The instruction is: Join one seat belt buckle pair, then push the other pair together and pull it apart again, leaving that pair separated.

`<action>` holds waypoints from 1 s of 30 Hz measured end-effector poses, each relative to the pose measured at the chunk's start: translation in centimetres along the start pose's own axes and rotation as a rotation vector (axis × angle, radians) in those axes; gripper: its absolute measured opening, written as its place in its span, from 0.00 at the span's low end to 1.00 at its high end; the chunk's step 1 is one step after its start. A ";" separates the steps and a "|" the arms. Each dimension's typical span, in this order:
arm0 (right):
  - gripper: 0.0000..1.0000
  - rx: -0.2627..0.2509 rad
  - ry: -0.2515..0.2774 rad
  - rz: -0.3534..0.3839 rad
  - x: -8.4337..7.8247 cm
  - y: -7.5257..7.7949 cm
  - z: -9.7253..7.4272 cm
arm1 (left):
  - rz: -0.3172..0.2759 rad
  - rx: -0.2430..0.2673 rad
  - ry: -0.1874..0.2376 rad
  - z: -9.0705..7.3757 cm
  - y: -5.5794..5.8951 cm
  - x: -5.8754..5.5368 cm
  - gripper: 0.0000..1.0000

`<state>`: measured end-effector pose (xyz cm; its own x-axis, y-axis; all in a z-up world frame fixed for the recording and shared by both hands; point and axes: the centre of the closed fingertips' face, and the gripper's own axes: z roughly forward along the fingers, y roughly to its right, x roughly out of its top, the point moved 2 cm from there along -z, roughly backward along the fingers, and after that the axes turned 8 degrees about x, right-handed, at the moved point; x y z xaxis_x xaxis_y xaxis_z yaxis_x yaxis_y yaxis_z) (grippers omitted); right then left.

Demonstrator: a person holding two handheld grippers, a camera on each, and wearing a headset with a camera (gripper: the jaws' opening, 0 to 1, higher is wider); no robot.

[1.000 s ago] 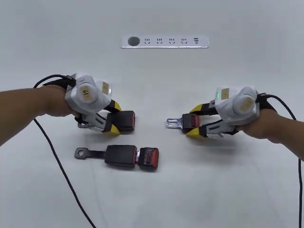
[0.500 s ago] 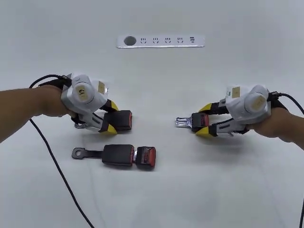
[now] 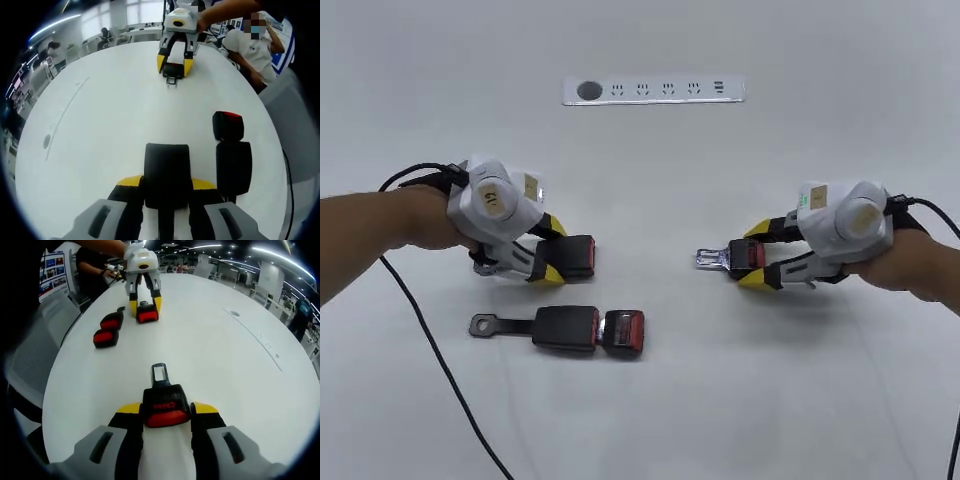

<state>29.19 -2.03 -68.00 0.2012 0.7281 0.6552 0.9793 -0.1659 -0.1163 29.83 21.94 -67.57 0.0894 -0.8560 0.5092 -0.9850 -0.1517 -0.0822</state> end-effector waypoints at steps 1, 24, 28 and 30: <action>0.37 -0.001 -0.002 -0.005 0.0 0.1 0.0 | 0.001 0.001 -0.001 0.0 0.0 0.1 0.35; 0.84 -0.470 0.232 0.248 3.2 -0.5 -3.8 | -0.527 0.446 0.264 -7.7 -2.8 0.8 0.98; 0.91 -0.517 0.277 0.303 4.3 -1.9 -4.7 | -0.575 0.495 0.286 -9.6 -1.8 0.3 1.00; 0.92 -0.540 0.301 0.306 4.6 -2.3 -5.1 | -0.588 0.508 0.294 -10.3 -1.1 0.0 1.00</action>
<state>27.73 -1.67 -60.95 0.3750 0.3922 0.8400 0.7147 -0.6994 0.0075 29.40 27.19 -58.64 0.4576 -0.4139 0.7870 -0.5962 -0.7994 -0.0738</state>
